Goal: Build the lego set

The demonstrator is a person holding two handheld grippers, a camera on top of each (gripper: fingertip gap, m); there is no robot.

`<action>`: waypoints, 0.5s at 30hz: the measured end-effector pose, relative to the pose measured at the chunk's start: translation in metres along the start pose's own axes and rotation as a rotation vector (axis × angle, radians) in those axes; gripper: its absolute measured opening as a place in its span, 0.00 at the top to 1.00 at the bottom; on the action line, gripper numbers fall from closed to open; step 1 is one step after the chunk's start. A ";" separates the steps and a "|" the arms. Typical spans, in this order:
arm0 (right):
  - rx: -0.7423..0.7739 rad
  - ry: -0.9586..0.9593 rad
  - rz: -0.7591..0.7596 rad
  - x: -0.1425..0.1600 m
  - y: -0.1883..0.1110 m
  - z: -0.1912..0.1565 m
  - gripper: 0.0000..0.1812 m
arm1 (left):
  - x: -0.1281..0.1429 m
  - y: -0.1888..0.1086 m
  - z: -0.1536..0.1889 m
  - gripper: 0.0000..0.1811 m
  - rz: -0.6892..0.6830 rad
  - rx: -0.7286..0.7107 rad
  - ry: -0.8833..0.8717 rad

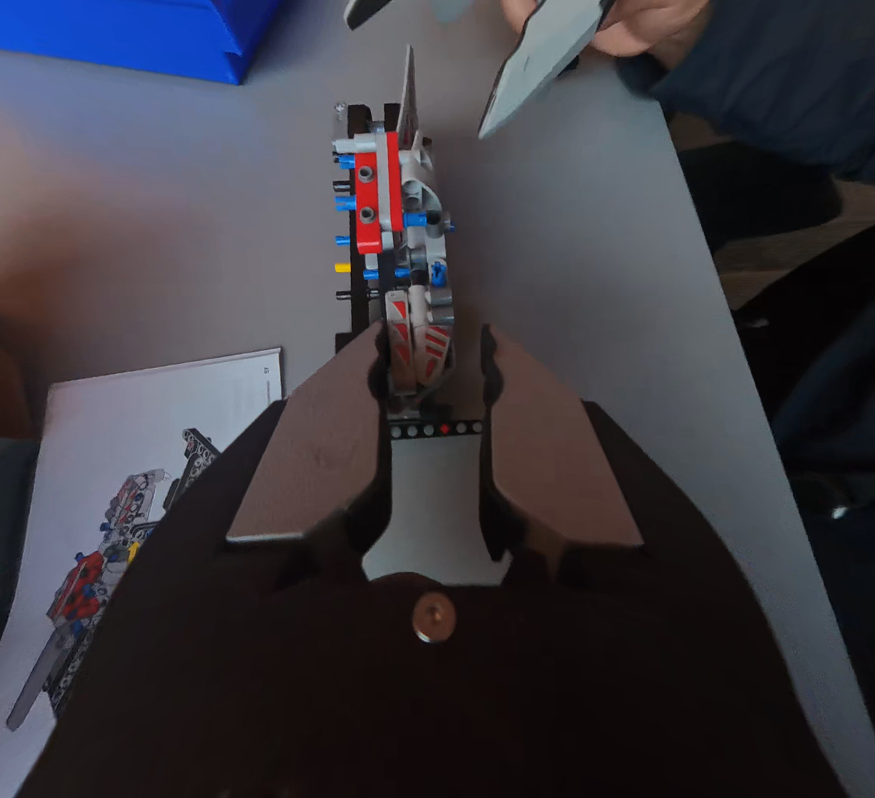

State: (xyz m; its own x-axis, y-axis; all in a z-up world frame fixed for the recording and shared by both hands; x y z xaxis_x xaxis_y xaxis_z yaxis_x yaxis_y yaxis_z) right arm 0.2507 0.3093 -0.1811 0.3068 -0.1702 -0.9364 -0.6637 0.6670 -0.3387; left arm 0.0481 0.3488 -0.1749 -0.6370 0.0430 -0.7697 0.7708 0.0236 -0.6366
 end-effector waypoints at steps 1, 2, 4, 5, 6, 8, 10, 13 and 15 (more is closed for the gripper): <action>-0.045 -0.002 -0.022 0.001 0.004 0.000 0.54 | -0.001 0.002 0.000 0.81 0.002 0.004 -0.008; -0.108 -0.001 -0.045 0.003 0.009 -0.001 0.53 | -0.002 0.004 0.000 0.82 0.000 0.010 -0.017; -0.182 -0.006 -0.089 0.006 0.017 -0.001 0.56 | -0.002 0.010 0.000 0.84 -0.010 0.028 -0.028; -0.204 -0.016 -0.099 0.006 0.020 -0.001 0.56 | -0.001 0.012 0.000 0.85 -0.015 0.037 -0.035; -0.211 -0.030 -0.100 0.006 0.021 -0.001 0.55 | 0.000 0.013 -0.001 0.86 -0.017 0.051 -0.040; -0.200 -0.043 -0.103 0.006 0.022 0.000 0.58 | 0.000 0.014 -0.003 0.86 -0.008 0.088 -0.071; -0.193 -0.047 -0.097 0.007 0.024 -0.002 0.56 | 0.000 0.014 -0.005 0.86 0.010 0.118 -0.109; -0.171 -0.072 -0.105 0.008 0.025 -0.005 0.54 | 0.003 0.015 -0.007 0.86 0.052 0.205 -0.208; -0.119 -0.083 -0.114 0.008 0.026 -0.003 0.56 | 0.005 0.015 -0.009 0.86 0.094 0.258 -0.282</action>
State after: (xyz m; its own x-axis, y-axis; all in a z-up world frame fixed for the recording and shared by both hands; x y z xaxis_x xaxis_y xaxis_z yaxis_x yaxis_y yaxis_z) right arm 0.2338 0.3228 -0.1978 0.4371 -0.1757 -0.8821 -0.6959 0.5553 -0.4554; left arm 0.0562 0.3586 -0.1877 -0.5687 -0.2437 -0.7856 0.8213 -0.2211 -0.5259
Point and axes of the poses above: each gripper's, where its closed fingertips meet, y out along the fingers, x out of its underside, z = x × y across the jaws, the point moved 7 cm from there along -y, back along the fingers, and after that the axes turned 4 degrees about -x, right-handed, at the moved point
